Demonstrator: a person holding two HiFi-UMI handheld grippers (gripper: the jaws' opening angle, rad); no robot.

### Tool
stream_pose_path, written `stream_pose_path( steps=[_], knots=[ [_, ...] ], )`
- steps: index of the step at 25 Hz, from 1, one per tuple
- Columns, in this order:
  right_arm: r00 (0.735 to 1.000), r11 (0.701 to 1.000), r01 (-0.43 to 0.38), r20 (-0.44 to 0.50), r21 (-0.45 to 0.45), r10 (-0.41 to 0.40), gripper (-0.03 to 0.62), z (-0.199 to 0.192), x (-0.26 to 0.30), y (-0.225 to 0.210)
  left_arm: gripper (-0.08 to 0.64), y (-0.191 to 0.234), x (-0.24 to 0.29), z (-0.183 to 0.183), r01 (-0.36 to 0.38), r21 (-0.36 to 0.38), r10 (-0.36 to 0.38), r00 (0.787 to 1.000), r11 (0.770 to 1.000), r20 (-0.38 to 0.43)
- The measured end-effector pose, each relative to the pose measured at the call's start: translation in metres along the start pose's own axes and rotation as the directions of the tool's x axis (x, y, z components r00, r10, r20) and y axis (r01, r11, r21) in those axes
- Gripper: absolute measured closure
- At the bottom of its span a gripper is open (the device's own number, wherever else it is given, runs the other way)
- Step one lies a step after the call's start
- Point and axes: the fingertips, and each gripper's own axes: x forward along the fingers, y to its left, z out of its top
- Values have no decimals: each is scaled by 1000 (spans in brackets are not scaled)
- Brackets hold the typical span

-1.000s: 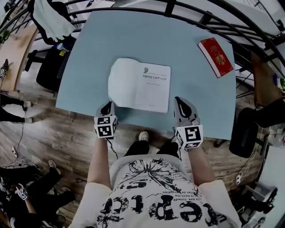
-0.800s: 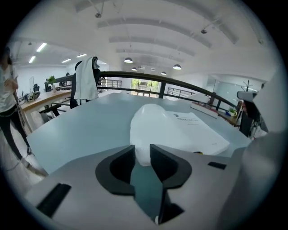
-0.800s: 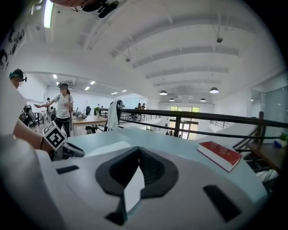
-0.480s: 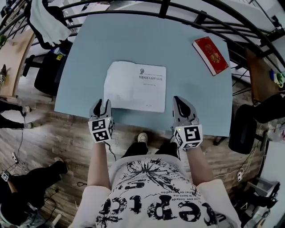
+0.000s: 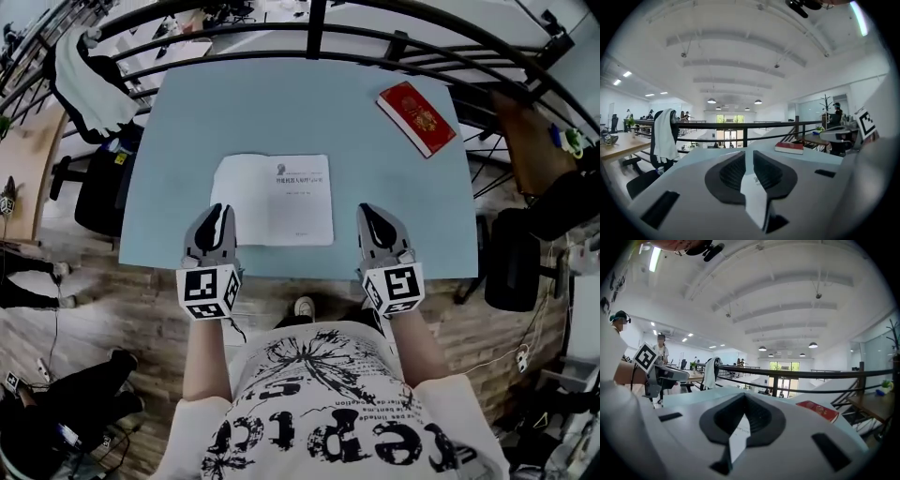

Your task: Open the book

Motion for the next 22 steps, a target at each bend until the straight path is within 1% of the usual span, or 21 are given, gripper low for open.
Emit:
stream_pose_path(
  steps=[2,3,8,13,17,22],
  knots=[
    [1000,1000,18,24,1,-18,581,8,-7,-4,522,-13,1,16,44,3,-44,998,999,34],
    [999,1000,27,36,0,-27,581,12,-10,-6,528,-20,1,23,66,9,-66,997,998,47],
    [997,998,53,62,-21,-52,581,22,-23,-14,538,-52,2,45,151,36,-154,984,988,93],
    [996,997,72,59,-39,-69,581,21,-31,-18,540,-80,0,50,226,65,-232,968,972,96],
    [994,995,92,60,-41,-90,583,22,-33,-24,540,-96,0,57,259,75,-266,958,963,107],
    [992,994,96,83,-46,-92,583,28,-39,-29,540,-105,5,63,261,87,-270,956,961,115]
  ],
)
